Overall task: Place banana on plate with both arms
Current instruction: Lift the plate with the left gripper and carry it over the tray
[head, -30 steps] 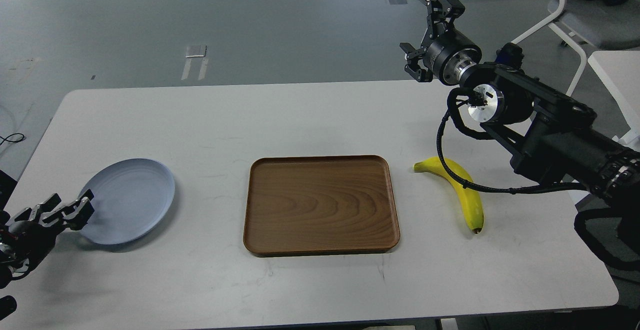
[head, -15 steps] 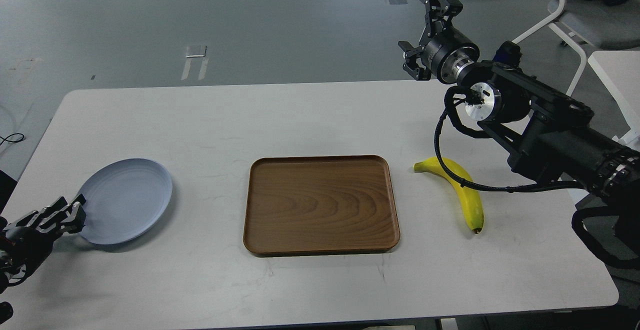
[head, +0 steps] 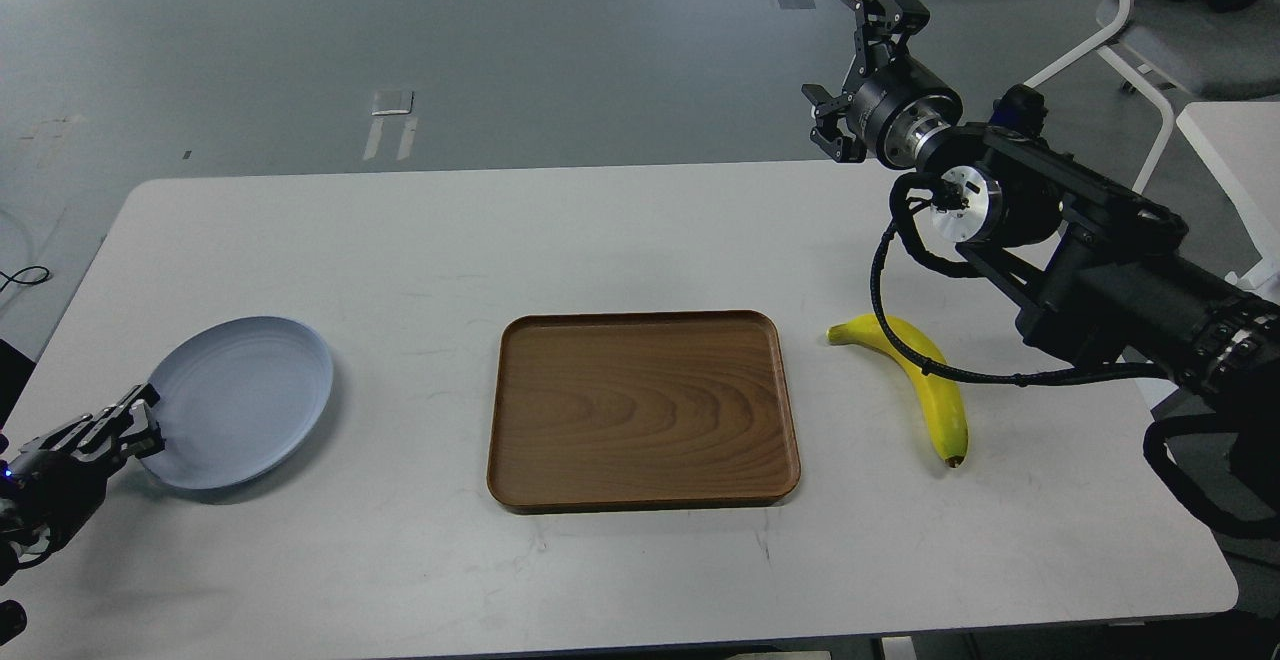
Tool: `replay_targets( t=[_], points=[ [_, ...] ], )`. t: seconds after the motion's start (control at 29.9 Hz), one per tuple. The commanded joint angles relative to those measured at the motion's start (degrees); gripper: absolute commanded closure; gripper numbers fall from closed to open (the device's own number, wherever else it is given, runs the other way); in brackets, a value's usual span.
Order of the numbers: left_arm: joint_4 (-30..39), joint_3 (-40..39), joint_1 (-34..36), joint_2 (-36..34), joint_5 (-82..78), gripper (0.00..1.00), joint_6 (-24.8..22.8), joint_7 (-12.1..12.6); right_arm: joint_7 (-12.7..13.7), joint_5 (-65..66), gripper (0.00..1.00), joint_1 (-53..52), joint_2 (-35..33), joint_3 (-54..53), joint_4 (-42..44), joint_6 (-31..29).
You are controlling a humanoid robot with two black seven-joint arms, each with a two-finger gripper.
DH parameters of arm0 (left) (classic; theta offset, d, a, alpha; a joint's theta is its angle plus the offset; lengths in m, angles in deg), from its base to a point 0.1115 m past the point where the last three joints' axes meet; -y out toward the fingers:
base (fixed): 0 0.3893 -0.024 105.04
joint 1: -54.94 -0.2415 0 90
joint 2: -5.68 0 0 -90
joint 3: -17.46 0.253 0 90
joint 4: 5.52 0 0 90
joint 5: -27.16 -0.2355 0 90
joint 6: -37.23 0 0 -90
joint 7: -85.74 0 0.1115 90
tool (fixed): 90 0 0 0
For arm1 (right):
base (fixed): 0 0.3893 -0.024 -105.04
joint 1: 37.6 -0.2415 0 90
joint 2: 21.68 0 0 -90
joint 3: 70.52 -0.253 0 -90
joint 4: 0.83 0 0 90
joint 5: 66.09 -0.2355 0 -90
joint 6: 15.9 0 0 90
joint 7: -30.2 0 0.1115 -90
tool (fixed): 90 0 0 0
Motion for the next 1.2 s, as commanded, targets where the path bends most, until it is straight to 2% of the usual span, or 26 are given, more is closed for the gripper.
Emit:
replay_targets(
  t=[0.0,0.13,0.27,0.4,0.5,0.7,0.84,1.17],
  points=[
    [0.5,0.0,0.3,0.0,0.0,1.0,-0.4,0.0,0.0,0.0,0.0,-0.5,0.0,0.0,-0.1,0.0],
    [2.8,-0.9,1.4,-0.9,1.6,1.0,-2.9,0.0,0.0,0.0,0.0,-1.6,-0.1,-0.1,-0.1,0.0],
    [7.3,-0.6,6.0,-3.2,6.0,1.0,-7.5,0.0,0.1,0.0,0.0,-3.4,-0.3,-0.1,-0.1,0.1],
    [10.9,-0.1,7.3,-4.0,5.4,1.0,-7.6,0.0,0.4,0.0,0.0,-5.4,-0.5,-0.1,0.2,0.1],
    [14.6,0.0,10.8,-4.7,3.6,1.0,-7.8,0.0,1.7,-0.1,0.0,-7.7,-0.6,-0.1,0.2,0.1],
    [23.0,0.1,16.6,-4.3,-1.0,1.0,-7.8,0.0,1.8,-0.2,0.0,-10.6,-0.2,0.0,0.4,0.1],
    [24.8,0.0,18.6,-1.5,-6.4,1.0,-8.0,0.0,1.8,-0.3,0.0,-12.2,-0.4,0.0,0.3,0.1],
    [24.8,1.4,23.1,7.9,-8.3,1.0,-8.5,0.0,2.5,-0.3,0.0,-12.2,-0.6,0.1,0.2,0.1]
  ],
)
